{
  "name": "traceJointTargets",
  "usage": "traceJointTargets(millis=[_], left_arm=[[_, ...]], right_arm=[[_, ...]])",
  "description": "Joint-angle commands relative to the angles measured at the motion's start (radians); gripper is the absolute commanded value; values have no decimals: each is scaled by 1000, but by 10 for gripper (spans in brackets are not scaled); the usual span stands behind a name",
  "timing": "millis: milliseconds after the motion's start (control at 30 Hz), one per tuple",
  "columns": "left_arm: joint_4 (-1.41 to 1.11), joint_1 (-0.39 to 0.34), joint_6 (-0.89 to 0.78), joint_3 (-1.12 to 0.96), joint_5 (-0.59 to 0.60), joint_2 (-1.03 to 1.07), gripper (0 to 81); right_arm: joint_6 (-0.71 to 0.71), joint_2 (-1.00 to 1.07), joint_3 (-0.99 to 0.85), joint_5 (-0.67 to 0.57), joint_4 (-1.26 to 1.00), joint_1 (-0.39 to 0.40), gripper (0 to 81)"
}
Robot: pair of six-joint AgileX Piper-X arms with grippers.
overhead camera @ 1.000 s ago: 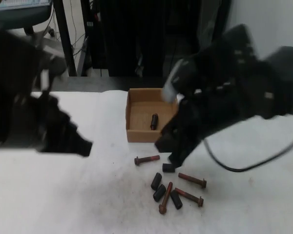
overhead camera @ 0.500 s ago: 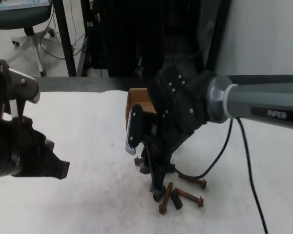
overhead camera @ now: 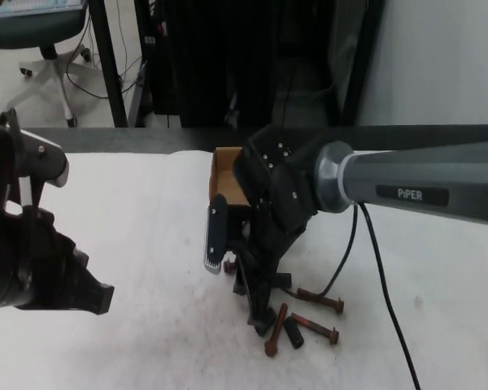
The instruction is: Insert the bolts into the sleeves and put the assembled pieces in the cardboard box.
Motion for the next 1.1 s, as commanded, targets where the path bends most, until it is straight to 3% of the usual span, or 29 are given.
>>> traceJointTargets(millis=[0,700,833,1067], left_arm=[[8,3,8,-1,-9,-9,1],[-6,3,8,-1,-9,-9,1],[-16,3,8,-1,-9,-9,1],[-21,3,8,-1,-9,-9,1]], right_arm=[[-17,0,-25,-2,-43,-15,311],[-53,0,-34,-50,-73,-85,305],[-53,13,-34,-62,-73,-86,265],[-50,51,-34,-87,-34,-72,265]])
